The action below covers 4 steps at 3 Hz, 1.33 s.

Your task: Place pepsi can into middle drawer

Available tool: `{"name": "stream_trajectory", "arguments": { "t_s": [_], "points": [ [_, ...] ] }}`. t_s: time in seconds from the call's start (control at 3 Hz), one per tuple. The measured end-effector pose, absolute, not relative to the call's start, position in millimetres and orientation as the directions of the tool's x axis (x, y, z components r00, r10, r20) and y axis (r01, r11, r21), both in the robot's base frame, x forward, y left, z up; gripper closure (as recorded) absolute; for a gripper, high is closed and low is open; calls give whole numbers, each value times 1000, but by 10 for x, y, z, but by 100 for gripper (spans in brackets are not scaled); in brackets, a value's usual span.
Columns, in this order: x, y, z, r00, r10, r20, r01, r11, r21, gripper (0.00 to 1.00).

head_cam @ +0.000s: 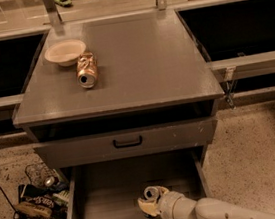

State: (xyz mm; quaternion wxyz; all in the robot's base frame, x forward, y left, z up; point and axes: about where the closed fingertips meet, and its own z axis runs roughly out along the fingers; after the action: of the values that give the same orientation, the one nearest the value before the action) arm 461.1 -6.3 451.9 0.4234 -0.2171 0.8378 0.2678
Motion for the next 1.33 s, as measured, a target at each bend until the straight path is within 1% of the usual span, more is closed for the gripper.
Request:
{"name": "stream_trajectory", "arguments": {
  "t_s": [0.33, 0.67, 1.0, 1.33],
  "points": [
    [4732, -60, 4410, -540, -133, -831, -569, 785, 244, 100],
    [4721, -55, 4391, -542, -132, -830, -567, 786, 246, 100],
    [4635, -27, 4317, -543, -105, -833, -550, 794, 259, 100],
    [4455, -22, 4102, -556, -55, -829, -523, 798, 298, 100]
  ]
}}
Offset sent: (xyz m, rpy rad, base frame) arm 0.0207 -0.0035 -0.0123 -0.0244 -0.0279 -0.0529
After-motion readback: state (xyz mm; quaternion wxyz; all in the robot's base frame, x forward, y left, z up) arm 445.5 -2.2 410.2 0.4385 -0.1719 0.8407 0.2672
